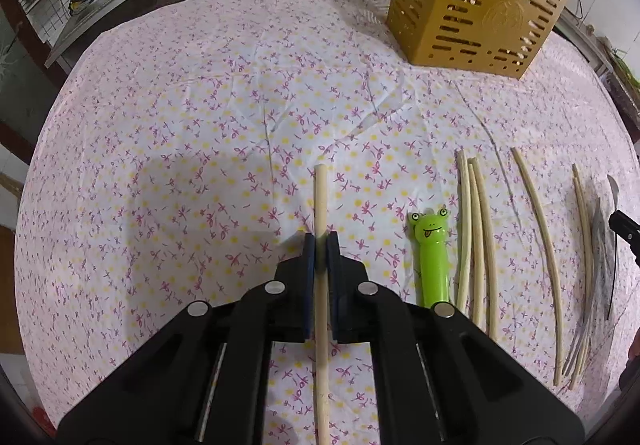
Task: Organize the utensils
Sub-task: 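Lift the grey spoon with the right tool while the left tool lifts the chopstick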
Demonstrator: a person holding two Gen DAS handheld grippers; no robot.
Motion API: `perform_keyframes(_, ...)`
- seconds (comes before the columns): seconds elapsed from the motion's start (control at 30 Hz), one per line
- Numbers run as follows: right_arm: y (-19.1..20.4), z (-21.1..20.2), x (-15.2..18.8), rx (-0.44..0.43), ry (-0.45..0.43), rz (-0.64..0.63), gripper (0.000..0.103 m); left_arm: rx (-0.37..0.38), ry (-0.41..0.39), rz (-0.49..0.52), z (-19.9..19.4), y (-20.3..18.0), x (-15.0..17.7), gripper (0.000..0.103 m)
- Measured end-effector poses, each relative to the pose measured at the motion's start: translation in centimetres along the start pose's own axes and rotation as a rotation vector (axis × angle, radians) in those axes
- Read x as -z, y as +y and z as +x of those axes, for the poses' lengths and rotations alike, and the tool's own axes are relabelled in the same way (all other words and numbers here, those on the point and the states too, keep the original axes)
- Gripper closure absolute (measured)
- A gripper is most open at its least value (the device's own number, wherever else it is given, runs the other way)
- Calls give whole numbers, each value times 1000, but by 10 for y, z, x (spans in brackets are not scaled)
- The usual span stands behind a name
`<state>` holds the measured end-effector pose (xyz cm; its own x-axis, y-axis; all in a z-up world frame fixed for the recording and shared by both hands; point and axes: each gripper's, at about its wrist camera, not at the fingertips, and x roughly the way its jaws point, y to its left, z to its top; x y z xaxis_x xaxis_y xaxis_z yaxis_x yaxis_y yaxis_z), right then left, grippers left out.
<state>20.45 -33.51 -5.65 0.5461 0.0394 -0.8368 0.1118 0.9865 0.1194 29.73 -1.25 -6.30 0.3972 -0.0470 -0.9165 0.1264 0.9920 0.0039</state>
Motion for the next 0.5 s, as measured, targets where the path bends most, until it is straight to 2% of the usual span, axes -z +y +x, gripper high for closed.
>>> perform_keyframes(0.23,-1,-18,-2,-40,-120,26,94,51,-63,-45,-27,10,4,99)
perform_keyframes(0.5,7,-38,-6,-95,-238,24,94,70,-232,-50,-77,11,3,99)
